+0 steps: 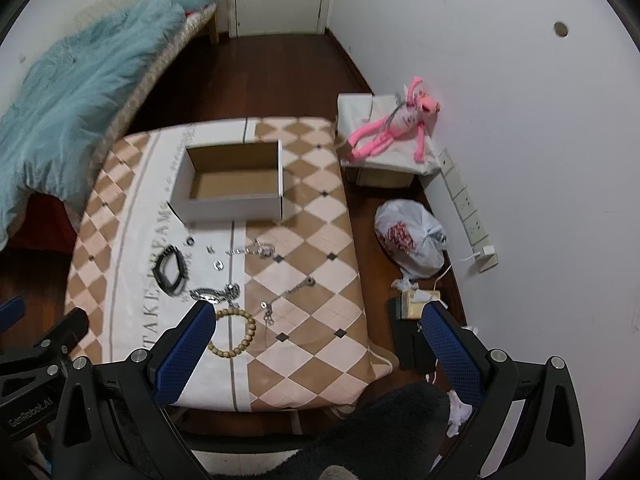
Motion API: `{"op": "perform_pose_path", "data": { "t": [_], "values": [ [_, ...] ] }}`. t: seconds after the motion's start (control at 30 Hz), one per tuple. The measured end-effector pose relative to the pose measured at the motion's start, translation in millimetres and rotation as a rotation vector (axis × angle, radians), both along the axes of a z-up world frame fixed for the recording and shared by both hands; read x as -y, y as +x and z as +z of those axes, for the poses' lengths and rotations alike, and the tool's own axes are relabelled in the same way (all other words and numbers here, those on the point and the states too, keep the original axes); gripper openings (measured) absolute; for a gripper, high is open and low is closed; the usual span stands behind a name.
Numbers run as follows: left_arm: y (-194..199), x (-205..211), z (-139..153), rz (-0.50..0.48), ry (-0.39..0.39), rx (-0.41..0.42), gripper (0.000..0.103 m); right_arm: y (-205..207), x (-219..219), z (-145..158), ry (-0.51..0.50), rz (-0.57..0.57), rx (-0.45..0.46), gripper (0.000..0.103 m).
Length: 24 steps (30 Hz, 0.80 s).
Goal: Organize jewelry
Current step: 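Grasp the wooden bead bracelet with the right tool while the left tool grasps the black watch band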
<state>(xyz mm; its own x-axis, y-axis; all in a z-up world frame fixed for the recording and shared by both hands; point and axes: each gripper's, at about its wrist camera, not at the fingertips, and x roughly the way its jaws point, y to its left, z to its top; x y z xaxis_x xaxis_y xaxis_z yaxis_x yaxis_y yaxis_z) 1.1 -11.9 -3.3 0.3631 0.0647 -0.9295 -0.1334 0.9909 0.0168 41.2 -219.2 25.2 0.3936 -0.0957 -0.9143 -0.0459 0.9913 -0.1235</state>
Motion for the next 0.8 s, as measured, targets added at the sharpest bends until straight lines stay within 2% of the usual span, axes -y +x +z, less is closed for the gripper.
{"op": "perform_pose_path", "data": {
  "t": [0.1,0.3,0.37,0.43,0.53,0.63,0.8],
  "values": [
    [6,-2,-26,0.010,0.036,-0.031,0.103,4,-9,-39,-0.024,-0.001,-0.043,0.103],
    [20,-20,-82,0.012,0.098,-0.109,0.103,14,-23,-123,-0.007,0.012,-0.180,0.100],
    [23,-24,-98,0.013,0.100,-0.137,0.103,12,-28,-150,0.013,0.012,-0.221,0.094],
    [26,-27,-112,0.015,0.118,-0.155,0.103,14,-33,-173,0.051,0.011,-0.262,0.080],
    [29,-33,-133,0.022,0.120,-0.193,0.103,14,-41,-198,0.089,0.007,-0.308,0.066],
    [31,-37,-148,0.027,0.126,-0.221,0.103,16,-49,-218,0.107,0.011,-0.343,0.057],
    [33,-44,-161,0.040,0.134,-0.246,0.103,18,-60,-239,0.111,0.019,-0.380,0.051]
  ]
}}
